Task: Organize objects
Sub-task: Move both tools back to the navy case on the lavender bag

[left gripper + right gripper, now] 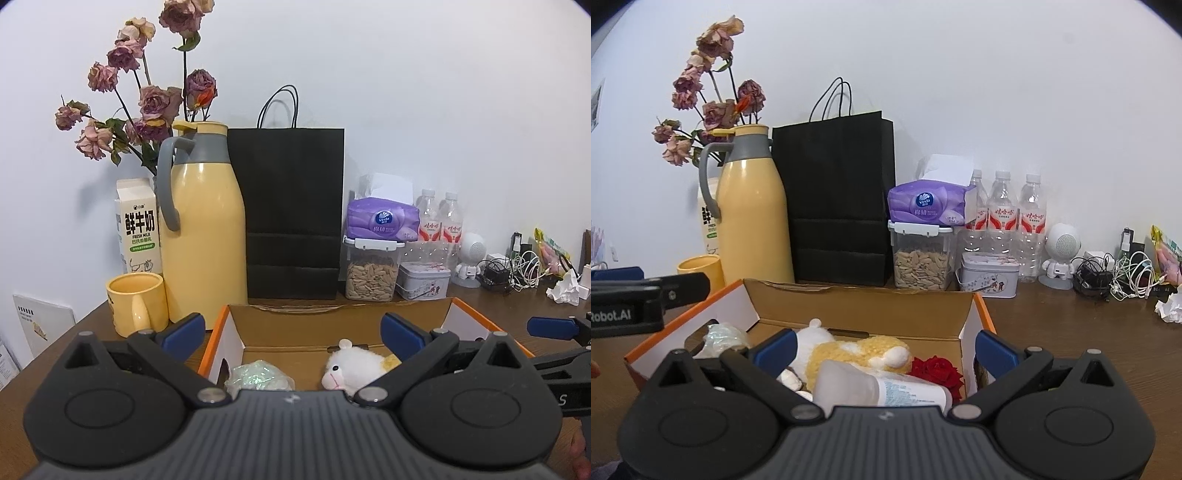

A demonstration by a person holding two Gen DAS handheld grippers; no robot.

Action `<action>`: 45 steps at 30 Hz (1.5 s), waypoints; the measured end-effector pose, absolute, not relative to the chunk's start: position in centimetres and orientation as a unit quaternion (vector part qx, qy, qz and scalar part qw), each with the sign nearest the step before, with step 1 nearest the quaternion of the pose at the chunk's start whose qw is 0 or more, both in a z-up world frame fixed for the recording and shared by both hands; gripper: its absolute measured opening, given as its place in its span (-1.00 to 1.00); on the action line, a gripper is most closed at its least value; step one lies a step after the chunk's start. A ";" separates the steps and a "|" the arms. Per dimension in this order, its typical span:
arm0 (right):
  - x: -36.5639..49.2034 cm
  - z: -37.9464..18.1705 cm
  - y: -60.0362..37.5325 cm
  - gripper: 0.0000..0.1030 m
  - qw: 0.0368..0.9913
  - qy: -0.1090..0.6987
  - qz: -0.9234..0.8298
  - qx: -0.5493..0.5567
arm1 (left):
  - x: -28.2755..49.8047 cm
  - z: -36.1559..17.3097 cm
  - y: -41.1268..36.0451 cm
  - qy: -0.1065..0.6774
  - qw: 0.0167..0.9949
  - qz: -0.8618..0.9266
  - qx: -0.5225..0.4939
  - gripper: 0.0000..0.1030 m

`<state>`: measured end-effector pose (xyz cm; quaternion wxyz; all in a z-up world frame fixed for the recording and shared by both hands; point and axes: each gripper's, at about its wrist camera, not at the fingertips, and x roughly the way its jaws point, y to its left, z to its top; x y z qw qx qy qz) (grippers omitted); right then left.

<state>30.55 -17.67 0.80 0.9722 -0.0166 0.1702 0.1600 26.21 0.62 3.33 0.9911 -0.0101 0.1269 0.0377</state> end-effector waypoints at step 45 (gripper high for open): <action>16.9 -2.8 -16.0 1.00 0.923 0.263 0.281 -0.007 | 12.7 0.0 4.9 0.258 0.964 0.044 -0.038 1.00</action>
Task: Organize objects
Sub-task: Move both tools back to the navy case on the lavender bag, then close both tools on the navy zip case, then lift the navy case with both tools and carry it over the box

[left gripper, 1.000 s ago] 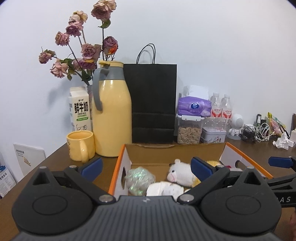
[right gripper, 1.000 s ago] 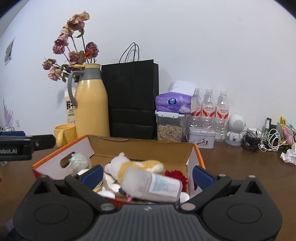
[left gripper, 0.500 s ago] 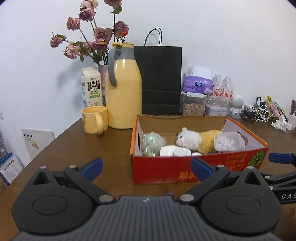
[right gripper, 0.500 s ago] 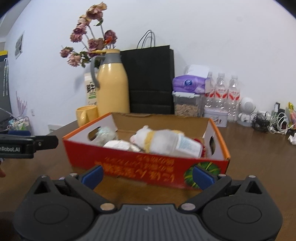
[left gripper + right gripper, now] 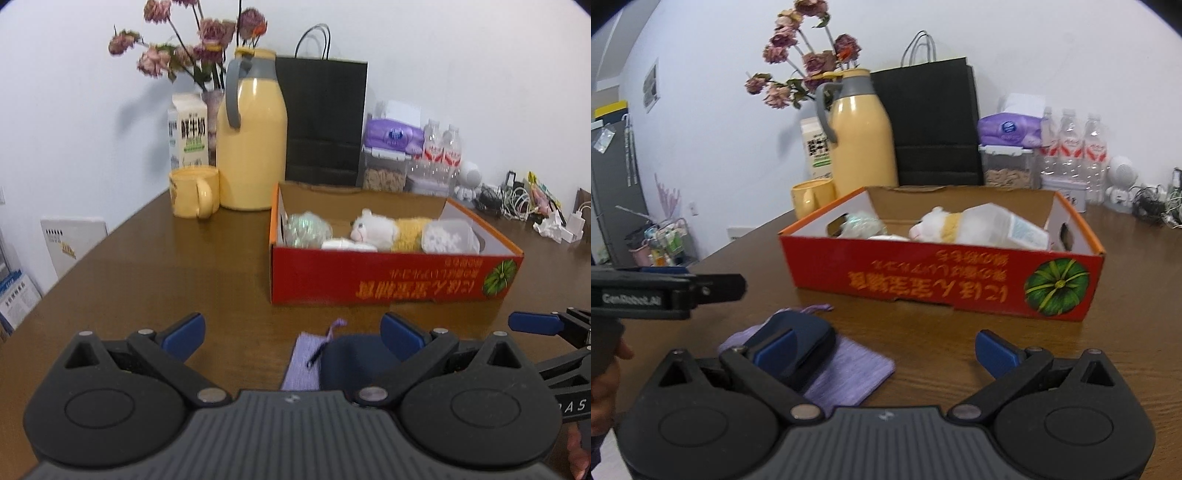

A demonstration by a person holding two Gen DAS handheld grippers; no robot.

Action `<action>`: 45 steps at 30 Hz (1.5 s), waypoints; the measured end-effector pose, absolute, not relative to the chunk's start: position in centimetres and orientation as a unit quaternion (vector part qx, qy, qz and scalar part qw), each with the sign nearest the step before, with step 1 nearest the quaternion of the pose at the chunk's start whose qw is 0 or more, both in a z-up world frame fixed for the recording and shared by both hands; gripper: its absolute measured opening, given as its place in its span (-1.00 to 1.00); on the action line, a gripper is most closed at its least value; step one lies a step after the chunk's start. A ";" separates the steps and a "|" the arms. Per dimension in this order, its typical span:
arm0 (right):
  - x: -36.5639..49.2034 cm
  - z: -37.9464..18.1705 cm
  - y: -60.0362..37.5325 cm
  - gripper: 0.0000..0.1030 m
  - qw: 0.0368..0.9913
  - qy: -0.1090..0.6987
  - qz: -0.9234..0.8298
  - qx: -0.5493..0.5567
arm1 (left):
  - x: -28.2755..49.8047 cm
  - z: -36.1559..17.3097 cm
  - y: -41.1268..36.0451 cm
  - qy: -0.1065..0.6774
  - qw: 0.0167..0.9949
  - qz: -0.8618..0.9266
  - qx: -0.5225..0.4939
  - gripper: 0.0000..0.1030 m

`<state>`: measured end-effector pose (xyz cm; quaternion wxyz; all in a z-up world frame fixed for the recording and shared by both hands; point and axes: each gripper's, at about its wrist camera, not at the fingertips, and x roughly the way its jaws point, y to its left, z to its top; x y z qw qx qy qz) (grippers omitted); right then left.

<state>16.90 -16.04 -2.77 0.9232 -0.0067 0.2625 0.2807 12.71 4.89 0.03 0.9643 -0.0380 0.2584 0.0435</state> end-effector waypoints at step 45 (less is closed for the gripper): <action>16.5 -5.1 -12.4 -0.10 0.859 0.334 0.383 0.056 | 13.1 -4.0 8.3 0.344 0.914 -0.061 -0.204 -0.07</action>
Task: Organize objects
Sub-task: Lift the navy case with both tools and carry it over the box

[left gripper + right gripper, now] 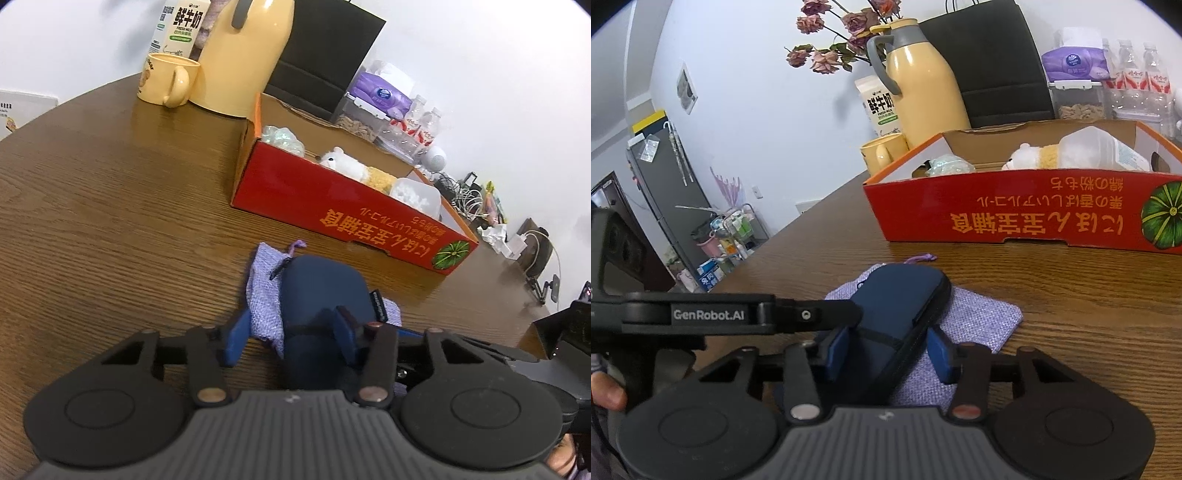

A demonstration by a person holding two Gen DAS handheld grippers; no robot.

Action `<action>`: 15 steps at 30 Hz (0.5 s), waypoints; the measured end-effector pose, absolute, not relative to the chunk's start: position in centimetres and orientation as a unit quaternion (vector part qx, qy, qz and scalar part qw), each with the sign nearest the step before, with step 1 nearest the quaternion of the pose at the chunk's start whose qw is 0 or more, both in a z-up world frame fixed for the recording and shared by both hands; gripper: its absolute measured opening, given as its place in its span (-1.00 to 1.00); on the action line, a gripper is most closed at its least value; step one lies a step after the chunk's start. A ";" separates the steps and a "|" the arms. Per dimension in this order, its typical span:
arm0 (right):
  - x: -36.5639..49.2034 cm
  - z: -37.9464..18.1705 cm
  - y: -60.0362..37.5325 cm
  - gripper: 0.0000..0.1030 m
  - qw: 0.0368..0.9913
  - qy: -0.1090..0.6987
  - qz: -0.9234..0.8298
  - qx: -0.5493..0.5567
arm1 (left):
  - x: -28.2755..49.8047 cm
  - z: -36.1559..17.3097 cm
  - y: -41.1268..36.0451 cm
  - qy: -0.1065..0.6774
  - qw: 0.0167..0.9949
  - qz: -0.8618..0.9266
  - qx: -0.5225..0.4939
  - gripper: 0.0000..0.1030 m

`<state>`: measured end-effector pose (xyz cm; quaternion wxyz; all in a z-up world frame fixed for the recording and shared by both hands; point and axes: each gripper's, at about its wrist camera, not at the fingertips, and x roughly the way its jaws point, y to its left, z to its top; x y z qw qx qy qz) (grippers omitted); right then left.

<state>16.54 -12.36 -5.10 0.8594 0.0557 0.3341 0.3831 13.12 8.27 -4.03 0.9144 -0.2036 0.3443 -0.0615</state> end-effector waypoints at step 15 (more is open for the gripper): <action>16.6 -5.3 -12.5 -0.08 0.861 0.333 0.381 0.057 | 12.2 -2.1 7.1 0.314 0.930 -0.058 -0.184 -0.27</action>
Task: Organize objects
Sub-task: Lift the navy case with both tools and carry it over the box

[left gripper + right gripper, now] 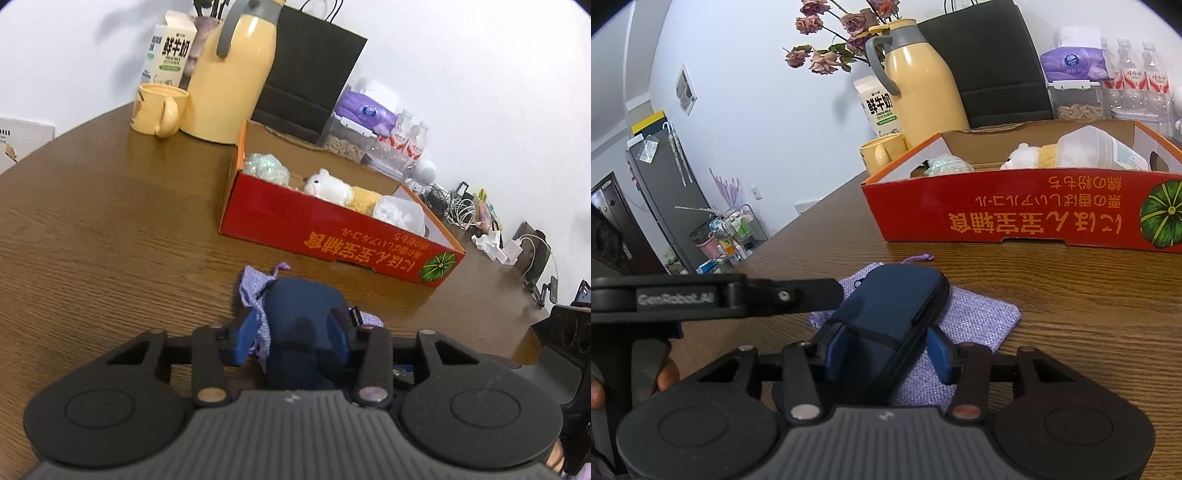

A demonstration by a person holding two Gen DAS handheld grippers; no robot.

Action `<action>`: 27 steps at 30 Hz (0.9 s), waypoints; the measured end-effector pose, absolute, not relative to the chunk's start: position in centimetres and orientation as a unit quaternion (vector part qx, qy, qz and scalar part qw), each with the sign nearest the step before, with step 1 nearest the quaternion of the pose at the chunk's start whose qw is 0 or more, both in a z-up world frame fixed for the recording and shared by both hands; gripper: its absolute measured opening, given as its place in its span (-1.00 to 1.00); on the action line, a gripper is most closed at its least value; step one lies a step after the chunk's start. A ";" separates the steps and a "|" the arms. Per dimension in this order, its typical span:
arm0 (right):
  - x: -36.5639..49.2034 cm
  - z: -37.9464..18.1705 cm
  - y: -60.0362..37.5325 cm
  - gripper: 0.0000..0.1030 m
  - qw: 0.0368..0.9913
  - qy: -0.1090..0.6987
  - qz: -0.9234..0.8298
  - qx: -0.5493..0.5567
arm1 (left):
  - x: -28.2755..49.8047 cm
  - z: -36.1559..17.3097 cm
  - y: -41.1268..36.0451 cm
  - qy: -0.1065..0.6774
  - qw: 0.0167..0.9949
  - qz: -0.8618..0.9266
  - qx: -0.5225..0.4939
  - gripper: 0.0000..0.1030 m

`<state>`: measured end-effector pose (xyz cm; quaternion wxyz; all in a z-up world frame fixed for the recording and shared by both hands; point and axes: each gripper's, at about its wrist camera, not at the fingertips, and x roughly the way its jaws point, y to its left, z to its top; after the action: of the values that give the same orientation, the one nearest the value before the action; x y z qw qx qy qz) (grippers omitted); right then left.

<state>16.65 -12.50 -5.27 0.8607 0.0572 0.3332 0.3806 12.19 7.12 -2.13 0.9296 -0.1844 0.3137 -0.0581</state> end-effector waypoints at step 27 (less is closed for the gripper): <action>16.4 -5.5 -12.6 -0.01 0.859 0.332 0.384 0.062 | 13.8 -4.1 7.9 0.356 0.901 -0.053 -0.243 -0.34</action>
<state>16.39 -12.58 -5.51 0.8592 0.0615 0.3324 0.3840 13.77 7.92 -4.06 0.9006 -0.2432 0.3563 -0.0530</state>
